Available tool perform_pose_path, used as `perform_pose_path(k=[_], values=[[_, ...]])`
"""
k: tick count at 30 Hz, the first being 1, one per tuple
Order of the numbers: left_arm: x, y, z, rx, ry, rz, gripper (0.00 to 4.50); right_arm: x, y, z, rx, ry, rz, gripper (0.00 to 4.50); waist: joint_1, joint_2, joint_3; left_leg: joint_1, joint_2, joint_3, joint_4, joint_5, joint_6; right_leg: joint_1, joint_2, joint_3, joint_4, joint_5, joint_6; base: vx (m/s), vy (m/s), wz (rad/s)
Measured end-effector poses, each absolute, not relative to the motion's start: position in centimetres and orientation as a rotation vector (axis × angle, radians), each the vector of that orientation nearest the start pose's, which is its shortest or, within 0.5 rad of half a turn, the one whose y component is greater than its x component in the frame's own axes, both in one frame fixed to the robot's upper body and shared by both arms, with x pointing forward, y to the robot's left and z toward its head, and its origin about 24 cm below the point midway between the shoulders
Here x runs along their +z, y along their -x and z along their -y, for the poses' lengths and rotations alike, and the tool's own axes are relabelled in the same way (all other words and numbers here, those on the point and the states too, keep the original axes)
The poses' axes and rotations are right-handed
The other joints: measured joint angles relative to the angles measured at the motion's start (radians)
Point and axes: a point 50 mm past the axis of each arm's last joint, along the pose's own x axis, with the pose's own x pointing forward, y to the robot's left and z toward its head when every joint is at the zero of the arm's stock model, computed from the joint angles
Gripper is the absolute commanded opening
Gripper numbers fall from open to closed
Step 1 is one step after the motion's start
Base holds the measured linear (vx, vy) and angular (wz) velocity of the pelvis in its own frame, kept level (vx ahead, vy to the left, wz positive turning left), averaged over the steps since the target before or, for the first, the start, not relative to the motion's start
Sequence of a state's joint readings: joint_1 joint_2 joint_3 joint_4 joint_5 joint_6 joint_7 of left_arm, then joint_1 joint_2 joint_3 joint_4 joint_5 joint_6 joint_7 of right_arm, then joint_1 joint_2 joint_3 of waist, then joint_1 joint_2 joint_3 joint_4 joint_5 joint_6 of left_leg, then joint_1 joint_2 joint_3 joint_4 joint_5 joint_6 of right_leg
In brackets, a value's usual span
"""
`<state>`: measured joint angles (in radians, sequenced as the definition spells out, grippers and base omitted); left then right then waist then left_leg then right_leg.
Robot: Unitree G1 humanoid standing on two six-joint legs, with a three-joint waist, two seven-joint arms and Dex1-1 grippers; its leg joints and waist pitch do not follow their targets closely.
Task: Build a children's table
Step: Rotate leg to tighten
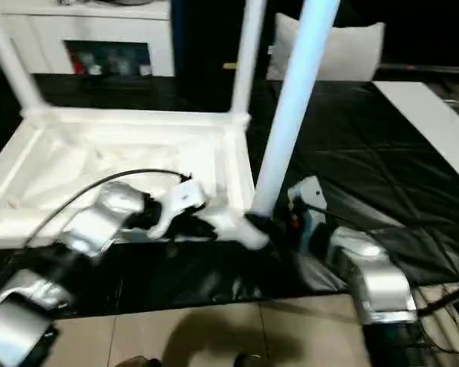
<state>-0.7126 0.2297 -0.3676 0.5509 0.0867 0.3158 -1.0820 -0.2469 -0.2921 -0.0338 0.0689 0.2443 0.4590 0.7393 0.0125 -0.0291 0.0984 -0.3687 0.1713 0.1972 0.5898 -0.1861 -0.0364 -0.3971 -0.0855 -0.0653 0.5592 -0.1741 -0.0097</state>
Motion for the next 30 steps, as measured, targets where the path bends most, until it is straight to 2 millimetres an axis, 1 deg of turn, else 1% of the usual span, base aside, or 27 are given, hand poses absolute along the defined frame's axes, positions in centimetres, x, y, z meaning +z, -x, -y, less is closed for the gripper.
perform_pose_path(k=[2, 4, 5, 7, 8, 10, 11, 12, 13, 14, 15, 16, 17, 18, 19, 20, 21, 22, 23, 24, 25, 26, 27, 28, 29, 30], values=[[7.0, -33.0, -7.2, -1.282, -0.443, -0.478, 0.00, 6.3, -28.6, 16.4, 0.694, -0.054, -0.281, 1.98, -0.007, 0.000, 0.000, 0.000, -0.005, 0.000, 0.000, 0.000, 0.000, 0.000, -0.007, -0.005, -0.005, 0.000, 0.000, -0.024, 0.051, -0.08], [6.9, -33.3, -7.0, -1.241, -0.432, -0.479, 0.00, 6.2, -29.0, 15.7, 0.610, -0.061, -0.276, 1.96, -0.012, 0.001, 0.000, 0.000, -0.005, 0.000, -0.001, 0.000, 0.001, 0.000, -0.007, -0.005, -0.011, 0.000, 0.000, 0.000, 0.000, 0.00], [6.9, -33.6, -6.9, -1.208, -0.428, -0.478, 0.00, 6.2, -29.5, 15.1, 0.547, -0.074, -0.273, 1.95, -0.019, 0.004, 0.002, 0.000, -0.006, -0.001, -0.002, 0.000, 0.001, 0.001, -0.007, -0.007, -0.019, 0.000, 0.000, 0.000, 0.000, 0.00], [7.0, -34.1, -6.7, -1.154, -0.427, -0.471, 0.00, 6.3, -30.4, 14.0, 0.439, -0.118, -0.264, 1.95, -0.032, 0.007, 0.005, -0.002, -0.007, -0.004, -0.002, -0.001, 0.001, 0.003, -0.008, -0.012, -0.026, -0.004, 0.001, 0.000, 0.000, 0.00], [7.0, -34.2, -6.4, -1.126, -0.426, -0.464, 0.00, 6.4, -30.9, 13.4, 0.378, -0.122, -0.262, 1.94, -0.038, 0.011, 0.007, -0.003, -0.007, -0.007, -0.004, -0.001, 0.001, 0.005, -0.009, -0.018, -0.036, -0.004, 0.001, 0.000, 0.000, 0.00], [6.9, -34.4, -6.3, -1.094, -0.426, -0.453, 0.00, 6.6, -31.6, 12.7, 0.318, -0.118, -0.259, 1.94, -0.046, 0.016, 0.011, -0.002, -0.007, -0.015, -0.005, -0.001, 0.001, 0.011, -0.011, -0.032, -0.047, -0.007, 0.000, 0.000, 0.000, 0.00], [7.0, -34.5, -6.3, -1.072, -0.427, -0.447, 0.00, 6.6, -32.0, 12.1, 0.274, -0.126, -0.254, 1.94, -0.054, 0.021, 0.015, 0.000, -0.007, -0.019, -0.008, -0.001, 0.001, 0.015, -0.011, -0.036, -0.052, -0.008, 0.000, 0.000, 0.000, 0.00], [7.0, -34.6, -6.3, -1.063, -0.428, -0.441, 0.00, 6.8, -32.2, 11.7, 0.243, -0.131, -0.246, 1.94, -0.059, 0.023, 0.019, 0.001, -0.007, -0.019, -0.013, -0.001, 0.001, 0.015, -0.011, -0.037, -0.051, -0.016, -0.001, 0.000, 0.000, 0.00], [7.1, -34.7, -6.2, -1.058, -0.429, -0.436, 0.00, 6.8, -32.3, 11.5, 0.216, -0.135, -0.239, 1.94, -0.060, 0.024, 0.021, 0.002, -0.008, -0.018, -0.019, -0.001, 0.001, 0.015, -0.011, -0.037, -0.051, -0.019, -0.005, 0.000, 0.000, 0.00], [7.1, -34.7, -6.1, -1.054, -0.430, -0.431, 0.00, 6.9, -32.3, 11.3, 0.194, -0.135, -0.235, 1.94, -0.060, 0.021, 0.023, 0.005, -0.011, -0.015, -0.028, -0.001, 0.001, 0.013, -0.011, -0.032, -0.050, -0.020, -0.007, 0.000, 0.000, 0.00], [7.1, -34.7, -6.1, -1.050, -0.431, -0.425, 0.00, 6.9, -32.4, 11.1, 0.182, -0.134, -0.229, 1.94, -0.059, 0.019, 0.025, 0.009, -0.013, -0.015, -0.032, -0.001, 0.000, 0.008, -0.012, -0.032, -0.052, -0.020, -0.007, 0.000, 0.000, 0.00], [7.2, -34.8, -6.1, -1.047, -0.432, -0.420, 0.00, 7.0, -32.5, 11.1, 0.180, -0.135, -0.223, 1.94, -0.057, 0.017, 0.028, 0.012, -0.015, -0.017, -0.035, -0.001, 0.001, 0.007, -0.015, -0.038, -0.054, -0.020, -0.007, 0.000, 0.000, 0.00], [7.3, -34.8, -6.2, -1.047, -0.431, -0.409, 0.00, 7.0, -32.5, 11.1, 0.179, -0.135, -0.210, 2.29, -0.054, 0.022, 0.032, 0.011, -0.014, -0.024, -0.034, -0.002, 0.001, 0.016, -0.026, -0.063, -0.059, -0.021, -0.007, 0.000, 0.000, 0.00], [7.3, -34.8, -6.1, -1.049, -0.433, -0.401, 0.00, 7.1, -32.5, 11.1, 0.177, -0.135, -0.201, 2.64, -0.052, 0.026, 0.034, 0.009, -0.012, -0.030, -0.034, -0.001, 0.001, 0.020, -0.028, -0.080, -0.066, -0.021, -0.006, 0.070, 0.024, -0.16], [7.4, -34.8, -6.1, -1.052, -0.434, -0.393, 0.00, 7.1, -32.5, 11.2, 0.175, -0.136, -0.190, 2.64, -0.052, 0.031, 0.037, 0.007, -0.007, -0.033, -0.034, -0.001, 0.001, 0.024, -0.029, -0.091, -0.072, -0.022, -0.004, 0.070, 0.019, -0.12], [7.4, -34.8, -6.0, -1.056, -0.435, -0.384, 0.00, 6.9, -32.3, 11.3, 0.174, -0.137, -0.177, 2.66, -0.052, 0.031, 0.038, 0.005, -0.005, -0.034, -0.034, -0.001, 0.001, 0.024, -0.027, -0.089, -0.064, -0.029, -0.002, 0.000, 0.000, 0.00], [7.4, -34.7, -5.9, -1.061, -0.433, -0.378, 0.00, 6.8, -32.1, 11.4, 0.178, -0.139, -0.168, 2.69, -0.050, 0.026, 0.039, 0.008, -0.006, -0.027, -0.035, -0.001, 0.001, 0.020, -0.027, -0.077, -0.049, -0.030, -0.006, 0.000, 0.000, 0.00], [7.3, -34.6, -5.9, -1.066, -0.431, -0.368, 0.00, 6.8, -31.9, 11.6, 0.182, -0.136, -0.160, 2.76, -0.049, 0.019, 0.041, 0.013, -0.011, -0.019, -0.035, -0.001, 0.001, 0.014, -0.026, -0.058, -0.036, -0.026, -0.013, 0.000, 0.000, 0.00], [7.4, -34.5, -5.8, -1.076, -0.432, -0.356, 0.00, 6.7, -31.6, 12.0, 0.197, -0.114, -0.147, 2.90, -0.042, 0.013, 0.042, 0.016, -0.018, -0.018, -0.035, -0.001, 0.001, 0.005, -0.028, -0.046, -0.029, -0.023, -0.012, 0.041, -0.039, 0.20], [7.4, -34.5, -5.7, -1.081, -0.430, -0.347, 0.00, 6.7, -31.4, 12.3, 0.216, -0.095, -0.140, 3.03, -0.031, 0.012, 0.042, 0.016, -0.021, -0.018, -0.036, -0.002, 0.001, 0.002, -0.029, -0.044, -0.028, -0.023, -0.012, 0.073, -0.022, -0.06], [7.6, -34.5, -5.8, -1.080, -0.432, -0.338, 0.00, 6.5, -31.3, 12.3, 0.225, -0.093, -0.143, 3.09, -0.026, 0.012, 0.042, 0.012, -0.021, -0.020, -0.036, -0.001, 0.002, 0.002, -0.029, -0.045, -0.028, -0.023, -0.012, 0.073, -0.022, -0.06], [7.8, -34.5, -5.8, -1.081, -0.438, -0.324, 0.00, 6.4, -30.9, 12.6, 0.241, -0.092, -0.141, 3.11, -0.017, 0.014, 0.041, -0.001, -0.020, -0.027, -0.035, 0.003, 0.002, -0.004, -0.026, -0.049, -0.029, -0.023, -0.012, 0.095, 0.005, -0.24], [7.9, -34.5, -5.7, -1.084, -0.442, -0.314, 0.00, 6.2, -30.5, 12.9, 0.256, -0.080, -0.140, 3.22, -0.017, 0.015, 0.041, -0.001, -0.018, -0.027, -0.035, 0.012, 0.005, -0.006, -0.025, -0.049, -0.028, -0.022, -0.011, 0.075, 0.008, -0.06], [8.0, -34.5, -5.6, -1.086, -0.444, -0.307, 0.00, 6.0, -30.2, 13.2, 0.270, -0.069, -0.144, 3.22, -0.016, 0.016, 0.040, 0.000, -0.017, -0.023, -0.034, 0.019, 0.009, -0.008, -0.024, -0.045, -0.026, -0.012, -0.017, 0.104, 0.016, -0.05], [8.1, -34.4, -5.7, -1.088, -0.449, -0.287, 0.00, 5.9, -29.4, 14.0, 0.297, -0.044, -0.140, 3.35, -0.012, 0.015, 0.040, -0.001, -0.020, -0.015, -0.026, 0.019, 0.013, -0.011, -0.024, -0.032, -0.021, 0.017, -0.022, 0.065, 0.010, 0.06], [8.1, -34.4, -5.9, -1.086, -0.450, -0.280, 0.00, 5.6, -28.9, 14.2, 0.319, -0.037, -0.145, 3.47, -0.014, 0.014, 0.041, 0.000, -0.024, -0.012, -0.024, 0.016, 0.016, -0.012, -0.026, -0.024, -0.017, 0.028, -0.020, 0.063, 0.001, 0.06]])
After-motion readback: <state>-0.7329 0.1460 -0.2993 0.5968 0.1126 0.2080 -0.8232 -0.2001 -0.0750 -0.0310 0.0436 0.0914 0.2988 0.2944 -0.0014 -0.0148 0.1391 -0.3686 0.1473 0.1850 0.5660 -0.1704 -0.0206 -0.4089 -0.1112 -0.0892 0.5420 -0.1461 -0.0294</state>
